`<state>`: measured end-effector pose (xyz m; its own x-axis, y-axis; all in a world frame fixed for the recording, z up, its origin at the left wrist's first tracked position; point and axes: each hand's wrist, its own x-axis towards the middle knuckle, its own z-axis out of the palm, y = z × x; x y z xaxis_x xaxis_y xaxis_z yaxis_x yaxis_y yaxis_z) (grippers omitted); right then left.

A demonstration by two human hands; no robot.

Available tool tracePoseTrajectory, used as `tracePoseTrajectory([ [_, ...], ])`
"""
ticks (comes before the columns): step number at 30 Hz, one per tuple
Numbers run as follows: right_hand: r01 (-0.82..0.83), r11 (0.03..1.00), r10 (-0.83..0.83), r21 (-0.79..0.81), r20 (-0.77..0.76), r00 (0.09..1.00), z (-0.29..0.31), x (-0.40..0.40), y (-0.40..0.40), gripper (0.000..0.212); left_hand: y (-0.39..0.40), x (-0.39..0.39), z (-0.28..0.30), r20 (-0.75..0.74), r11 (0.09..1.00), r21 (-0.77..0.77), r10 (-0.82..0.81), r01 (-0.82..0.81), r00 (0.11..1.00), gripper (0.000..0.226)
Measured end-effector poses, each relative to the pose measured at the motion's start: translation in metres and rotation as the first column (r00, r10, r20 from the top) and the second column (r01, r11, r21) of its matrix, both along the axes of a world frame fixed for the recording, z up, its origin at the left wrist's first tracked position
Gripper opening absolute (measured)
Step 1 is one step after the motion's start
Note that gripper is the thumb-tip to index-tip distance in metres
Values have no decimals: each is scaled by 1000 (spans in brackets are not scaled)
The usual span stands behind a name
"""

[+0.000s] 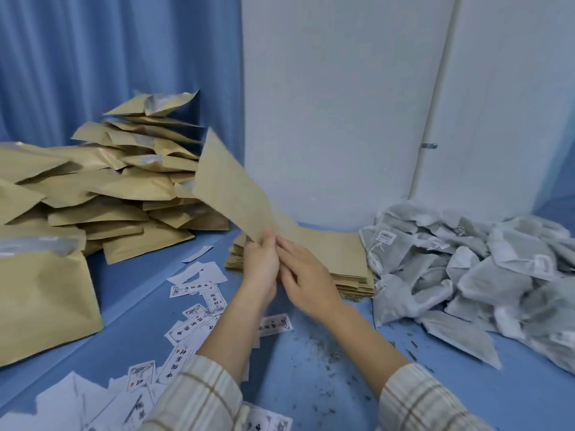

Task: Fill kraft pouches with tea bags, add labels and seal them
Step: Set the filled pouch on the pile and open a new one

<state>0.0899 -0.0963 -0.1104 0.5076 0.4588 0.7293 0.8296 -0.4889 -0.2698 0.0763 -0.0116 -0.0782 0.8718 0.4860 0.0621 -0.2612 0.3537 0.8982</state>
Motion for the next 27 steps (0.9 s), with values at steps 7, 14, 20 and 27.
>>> tracePoseTrajectory([
  [7, 85, 524, 641, 848, -458, 616, 81, -47, -38, 41, 23, -47, 9, 402, 216, 867, 226, -448, 887, 87],
  [14, 393, 511, 451, 764, -628, 633, 79, -64, -78, 18, 24, -69, -14, 307, -225, 943, 302, -245, 903, 89],
  [20, 512, 493, 486, 704, -710, 509, 49, -67, -89, 16, 9, -87, -18, -378, -51, 926, -60, 375, 924, 112],
  [27, 442, 582, 476, 683, -726, 495, 24, -78, -80, 25, -61, -93, 5, -122, 779, 568, -239, 265, 963, 74],
])
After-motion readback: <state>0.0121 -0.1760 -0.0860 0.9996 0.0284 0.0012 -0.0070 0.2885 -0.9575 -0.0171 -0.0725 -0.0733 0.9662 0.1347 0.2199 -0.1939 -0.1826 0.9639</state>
